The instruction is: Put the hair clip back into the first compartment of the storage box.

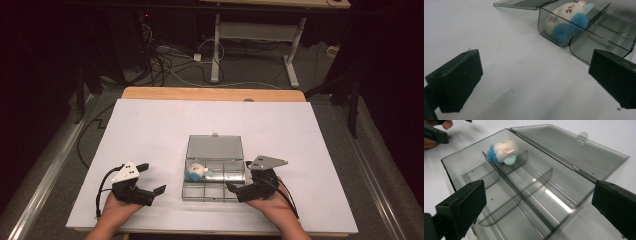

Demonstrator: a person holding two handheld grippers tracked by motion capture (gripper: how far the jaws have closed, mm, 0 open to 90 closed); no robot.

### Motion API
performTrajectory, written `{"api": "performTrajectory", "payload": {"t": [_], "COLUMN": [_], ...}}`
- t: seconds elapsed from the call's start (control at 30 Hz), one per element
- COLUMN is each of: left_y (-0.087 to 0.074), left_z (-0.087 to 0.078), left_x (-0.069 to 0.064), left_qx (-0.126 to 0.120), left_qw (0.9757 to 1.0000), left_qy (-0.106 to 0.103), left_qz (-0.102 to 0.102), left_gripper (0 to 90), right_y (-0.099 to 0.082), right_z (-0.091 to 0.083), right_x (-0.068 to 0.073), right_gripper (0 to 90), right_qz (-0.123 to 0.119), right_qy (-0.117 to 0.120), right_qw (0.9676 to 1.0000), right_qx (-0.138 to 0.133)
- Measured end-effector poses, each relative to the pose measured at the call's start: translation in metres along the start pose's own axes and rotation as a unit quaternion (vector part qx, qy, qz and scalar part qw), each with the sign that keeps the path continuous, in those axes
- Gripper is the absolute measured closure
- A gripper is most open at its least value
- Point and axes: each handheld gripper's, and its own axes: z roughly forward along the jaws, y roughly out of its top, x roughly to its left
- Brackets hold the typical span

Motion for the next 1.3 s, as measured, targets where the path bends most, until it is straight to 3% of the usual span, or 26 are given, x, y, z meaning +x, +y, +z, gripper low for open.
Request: {"api": "performTrajectory", "payload": {"t": [0.4,0.53,0.73,0.87,1.13,1.3], "left_y": [0.0,-0.001,0.0,-0.001,-0.001,-0.001], "left_z": [0.0,-0.001,-0.001,-0.002,-0.003,-0.003], "left_x": [0.0,0.0,0.0,0.0,0.0,0.002], "left_qx": [0.0,-0.004,-0.005,-0.005,-0.011,-0.009], "left_qw": [1.0,1.0,1.0,1.0,0.9999,0.9999], "left_qy": [0.0,0.003,0.001,-0.002,-0.001,0.004], "left_qz": [-0.002,0.001,-0.002,-0.001,0.001,-0.013], "left_gripper": [0.0,0.0,0.0,0.0,0.0,0.0], "right_y": [-0.03,-0.042,-0.057,-0.061,-0.062,-0.059], "right_z": [-0.029,-0.038,-0.047,-0.048,-0.046,-0.047], "right_x": [-0.022,-0.029,-0.037,-0.039,-0.04,-0.038], "right_gripper": [0.3,0.4,0.4,0.4,0.4,0.4], "right_qz": [0.026,0.04,0.042,0.053,0.045,0.038], "right_qy": [-0.04,-0.054,-0.07,-0.078,-0.085,-0.081], "right_qw": [0.9984,0.9971,0.9962,0.9951,0.9949,0.9954], "right_qx": [-0.03,-0.035,-0.029,-0.03,-0.03,-0.033]}}
